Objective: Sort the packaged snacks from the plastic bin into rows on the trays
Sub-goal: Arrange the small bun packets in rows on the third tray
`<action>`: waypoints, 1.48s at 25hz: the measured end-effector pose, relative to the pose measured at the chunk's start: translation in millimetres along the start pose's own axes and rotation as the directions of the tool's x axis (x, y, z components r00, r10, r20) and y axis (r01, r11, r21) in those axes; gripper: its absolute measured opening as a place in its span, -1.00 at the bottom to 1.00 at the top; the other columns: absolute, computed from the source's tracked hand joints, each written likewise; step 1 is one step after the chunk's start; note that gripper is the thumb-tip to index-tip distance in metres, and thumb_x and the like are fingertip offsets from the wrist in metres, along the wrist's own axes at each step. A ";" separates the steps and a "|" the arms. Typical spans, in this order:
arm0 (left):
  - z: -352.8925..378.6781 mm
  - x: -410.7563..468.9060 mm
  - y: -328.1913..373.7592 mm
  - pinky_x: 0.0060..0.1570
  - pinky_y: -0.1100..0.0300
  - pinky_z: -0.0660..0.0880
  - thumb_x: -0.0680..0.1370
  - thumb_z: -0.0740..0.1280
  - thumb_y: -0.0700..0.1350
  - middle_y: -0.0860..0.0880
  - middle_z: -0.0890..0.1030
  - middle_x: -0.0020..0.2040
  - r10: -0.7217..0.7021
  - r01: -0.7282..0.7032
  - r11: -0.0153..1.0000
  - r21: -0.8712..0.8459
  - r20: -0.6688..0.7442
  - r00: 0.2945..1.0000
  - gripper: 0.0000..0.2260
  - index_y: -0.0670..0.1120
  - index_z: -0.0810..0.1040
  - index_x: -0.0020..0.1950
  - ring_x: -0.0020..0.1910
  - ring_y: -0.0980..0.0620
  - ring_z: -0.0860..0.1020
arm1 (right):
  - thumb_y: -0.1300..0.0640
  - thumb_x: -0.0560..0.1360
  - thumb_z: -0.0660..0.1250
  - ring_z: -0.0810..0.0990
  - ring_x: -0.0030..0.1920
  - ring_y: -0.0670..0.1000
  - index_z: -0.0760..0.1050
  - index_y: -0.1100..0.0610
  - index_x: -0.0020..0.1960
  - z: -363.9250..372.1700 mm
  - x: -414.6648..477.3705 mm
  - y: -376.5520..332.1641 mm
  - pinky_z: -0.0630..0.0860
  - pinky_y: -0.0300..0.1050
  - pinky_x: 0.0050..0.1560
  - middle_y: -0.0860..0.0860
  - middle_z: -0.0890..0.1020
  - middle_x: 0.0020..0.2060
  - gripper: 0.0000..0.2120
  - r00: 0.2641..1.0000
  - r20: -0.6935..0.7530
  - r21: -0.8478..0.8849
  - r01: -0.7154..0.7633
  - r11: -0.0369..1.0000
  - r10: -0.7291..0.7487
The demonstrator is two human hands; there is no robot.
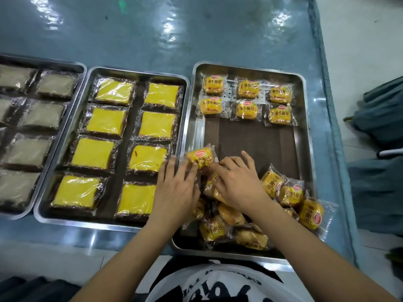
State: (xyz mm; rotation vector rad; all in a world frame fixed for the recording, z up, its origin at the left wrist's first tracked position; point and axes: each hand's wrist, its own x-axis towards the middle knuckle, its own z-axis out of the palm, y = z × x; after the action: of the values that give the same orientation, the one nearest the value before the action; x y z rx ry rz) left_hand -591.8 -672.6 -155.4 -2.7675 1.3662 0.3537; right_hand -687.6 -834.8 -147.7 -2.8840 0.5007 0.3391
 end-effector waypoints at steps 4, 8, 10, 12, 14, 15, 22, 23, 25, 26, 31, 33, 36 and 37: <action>-4.2 28.4 1.5 0.48 -0.18 0.16 0.60 -0.04 0.07 -0.14 0.41 0.46 0.038 -0.038 0.999 0.033 0.018 0.999 -0.45 -0.13 0.35 0.52 0.44 -0.21 0.30 | -0.06 0.58 0.12 0.44 0.33 0.11 0.43 0.01 0.45 3.9 12.2 7.3 0.05 0.31 0.53 0.00 0.54 0.23 -0.53 1.000 -0.010 -0.031 -0.017 0.999 0.016; -2.3 49.8 6.1 0.50 -0.13 0.09 0.61 -0.03 0.10 -0.07 0.35 0.53 0.106 -0.105 0.994 -0.015 0.071 0.992 -0.45 -0.04 0.21 0.59 0.51 -0.16 0.24 | -0.06 0.63 0.08 0.38 0.44 0.07 0.41 0.04 0.48 7.8 21.2 17.5 -0.06 0.31 0.54 -0.03 0.51 0.37 -0.53 0.997 0.010 -0.015 -0.071 0.997 0.071; -2.8 56.0 5.4 0.52 -0.09 0.00 0.65 0.01 0.13 -0.04 0.26 0.58 0.142 -0.139 0.990 -0.035 0.107 0.984 -0.48 0.02 0.15 0.60 0.55 -0.14 0.16 | -0.08 0.62 0.02 0.41 0.43 0.07 0.44 0.04 0.46 11.9 22.1 23.9 -0.06 0.34 0.53 -0.04 0.55 0.35 -0.51 0.996 0.011 -0.022 -0.092 0.996 0.092; -3.4 61.1 5.4 0.53 -0.09 -0.05 0.66 0.00 0.19 -0.02 0.16 0.62 0.160 -0.161 0.987 -0.008 0.143 0.977 -0.46 0.03 0.09 0.62 0.59 -0.14 0.07 | -0.11 0.60 -0.07 0.42 0.43 0.06 0.44 0.03 0.46 14.6 21.4 29.4 -0.06 0.36 0.52 -0.05 0.56 0.35 -0.44 0.994 0.028 -0.020 -0.105 0.994 0.106; -1.3 66.0 7.1 0.56 -0.11 -0.11 0.66 -0.05 0.23 -0.01 0.04 0.65 0.167 -0.172 0.985 0.020 0.174 0.971 -0.42 0.03 0.00 0.64 0.61 -0.15 -0.03 | -0.14 0.61 -0.13 0.35 0.49 0.05 0.34 0.03 0.53 16.7 19.9 31.4 -0.12 0.35 0.53 -0.06 0.48 0.43 -0.40 0.990 0.063 -0.013 -0.123 0.992 0.124; 0.0 70.5 8.6 0.56 -0.12 -0.13 0.66 -0.07 0.25 -0.02 0.00 0.65 0.168 -0.175 0.984 0.024 0.192 0.967 -0.40 0.03 -0.04 0.64 0.62 -0.15 -0.07 | -0.16 0.62 -0.15 0.30 0.52 0.04 0.27 0.03 0.57 17.3 19.3 31.7 -0.15 0.35 0.54 -0.05 0.42 0.48 -0.40 0.987 0.076 -0.001 -0.143 0.990 0.142; 5.4 121.9 10.2 0.56 -0.14 -0.13 0.67 -0.11 0.22 -0.02 0.02 0.65 0.110 -0.121 0.992 0.043 0.204 0.973 -0.43 0.01 0.00 0.64 0.61 -0.20 -0.05 | -0.23 0.67 -0.18 0.01 0.61 -0.02 0.01 0.00 0.64 13.6 51.6 38.3 -0.29 0.25 0.55 -0.07 0.11 0.62 -0.40 0.964 0.142 0.183 -0.248 0.951 0.224; 6.2 125.2 9.0 0.56 -0.14 -0.13 0.67 -0.11 0.22 -0.02 0.02 0.65 0.093 -0.105 0.993 0.053 0.194 0.977 -0.43 0.02 0.00 0.64 0.61 -0.20 -0.06 | -0.23 0.67 -0.18 -0.02 0.61 -0.02 0.01 0.00 0.64 13.0 59.2 40.7 -0.30 0.24 0.55 -0.08 0.10 0.62 -0.40 0.964 0.155 0.193 -0.242 0.951 0.214; 9.1 128.9 4.8 0.56 -0.16 -0.12 0.68 -0.11 0.21 -0.03 0.05 0.65 0.061 -0.075 0.994 0.076 0.168 0.984 -0.43 0.02 -0.01 0.64 0.61 -0.19 -0.06 | -0.22 0.67 -0.17 -0.07 0.62 -0.04 -0.02 -0.02 0.64 11.1 72.3 45.2 -0.33 0.24 0.54 -0.09 0.07 0.62 -0.40 0.966 0.184 0.202 -0.220 0.954 0.183; 10.7 130.2 3.0 0.56 -0.16 -0.11 0.68 -0.10 0.21 -0.03 0.06 0.64 0.049 -0.063 0.994 0.086 0.155 0.987 -0.44 0.02 -0.01 0.64 0.61 -0.18 -0.05 | -0.21 0.67 -0.17 -0.08 0.62 -0.04 -0.03 -0.03 0.64 10.8 77.9 47.3 -0.34 0.24 0.54 -0.10 0.05 0.63 -0.41 0.968 0.188 0.203 -0.206 0.957 0.169; 13.0 135.4 -2.7 0.54 -0.17 -0.04 0.67 -0.02 0.13 -0.06 0.20 0.61 0.044 -0.052 0.993 0.108 0.069 0.997 -0.46 -0.03 0.10 0.63 0.59 -0.16 0.07 | -0.14 0.68 -0.12 -0.07 0.62 -0.04 -0.05 -0.06 0.64 11.4 91.7 56.4 -0.31 0.27 0.54 -0.11 0.04 0.63 -0.45 0.980 0.173 0.185 -0.135 0.974 0.103; 13.6 135.4 -2.7 0.54 -0.17 -0.01 0.67 0.02 0.08 -0.07 0.24 0.59 0.047 -0.050 0.996 0.074 0.050 0.998 -0.49 -0.03 0.16 0.61 0.58 -0.17 0.09 | -0.10 0.68 -0.10 -0.05 0.62 -0.04 -0.03 -0.07 0.64 10.5 91.5 61.2 -0.30 0.28 0.54 -0.13 0.05 0.62 -0.46 0.980 0.180 0.195 -0.117 0.974 0.082; 7.5 126.7 -1.2 0.53 -0.16 0.03 0.65 0.11 -0.02 -0.08 0.28 0.57 0.041 -0.040 0.999 -0.027 0.020 0.999 -0.52 -0.02 0.23 0.59 0.57 -0.20 0.13 | -0.03 0.67 -0.03 0.04 0.60 -0.05 0.06 -0.08 0.63 6.4 82.0 67.0 -0.23 0.25 0.56 -0.14 0.15 0.60 -0.48 0.992 0.108 0.212 -0.093 0.973 0.071; 3.4 119.3 -1.2 0.51 -0.15 0.04 0.65 0.13 -0.06 -0.08 0.30 0.56 0.022 -0.022 0.998 -0.063 0.009 1.000 -0.53 -0.02 0.25 0.58 0.56 -0.20 0.14 | -0.01 0.67 -0.01 0.08 0.59 -0.06 0.10 -0.09 0.62 5.0 75.7 68.3 -0.19 0.23 0.57 -0.14 0.20 0.59 -0.49 0.995 0.069 0.219 -0.086 0.972 0.073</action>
State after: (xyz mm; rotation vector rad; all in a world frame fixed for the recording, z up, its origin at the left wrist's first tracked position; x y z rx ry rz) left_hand -521.4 -764.4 -184.8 -2.7987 1.4085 0.4170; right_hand -643.2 -920.1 -182.1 -2.6358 0.6040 0.3570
